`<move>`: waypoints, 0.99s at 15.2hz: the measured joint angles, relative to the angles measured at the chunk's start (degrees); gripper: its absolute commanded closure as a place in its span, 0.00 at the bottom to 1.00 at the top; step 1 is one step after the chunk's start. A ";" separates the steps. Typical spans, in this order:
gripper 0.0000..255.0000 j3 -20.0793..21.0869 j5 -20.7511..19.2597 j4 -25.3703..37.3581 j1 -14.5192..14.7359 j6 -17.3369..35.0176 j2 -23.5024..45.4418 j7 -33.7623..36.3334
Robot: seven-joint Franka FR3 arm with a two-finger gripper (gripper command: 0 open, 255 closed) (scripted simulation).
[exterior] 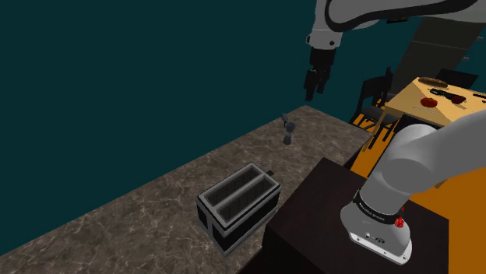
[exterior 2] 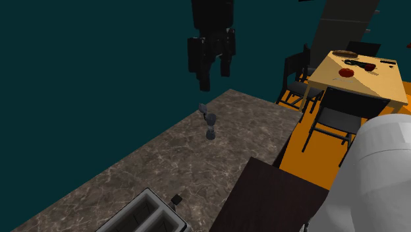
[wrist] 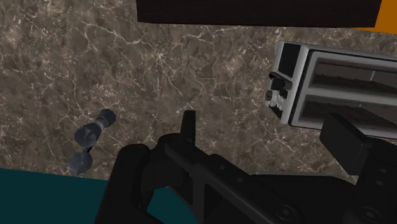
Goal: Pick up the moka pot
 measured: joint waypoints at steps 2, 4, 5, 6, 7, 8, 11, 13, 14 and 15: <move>0.00 -1.70 -0.86 -0.53 -0.45 3.37 2.95 -1.74; 0.00 -3.24 -1.42 -0.35 -0.75 6.38 6.25 -3.34; 0.00 -3.97 -1.69 -0.25 -0.95 7.44 7.48 -4.16; 0.00 -4.98 -2.05 -0.40 -1.25 9.14 9.13 -5.23; 0.00 -5.99 -2.35 -0.36 -1.53 10.88 10.93 -6.35; 0.00 -6.81 -2.37 0.58 -1.60 12.20 13.19 -7.32; 0.00 -8.95 -2.15 2.00 -1.86 16.34 19.02 -9.96; 0.00 -10.58 -1.59 3.82 -2.10 19.05 23.72 -12.31; 0.00 -11.35 -1.27 4.92 -2.31 19.88 25.77 -13.56; 0.00 -11.98 -1.08 5.07 -2.58 21.03 27.17 -14.61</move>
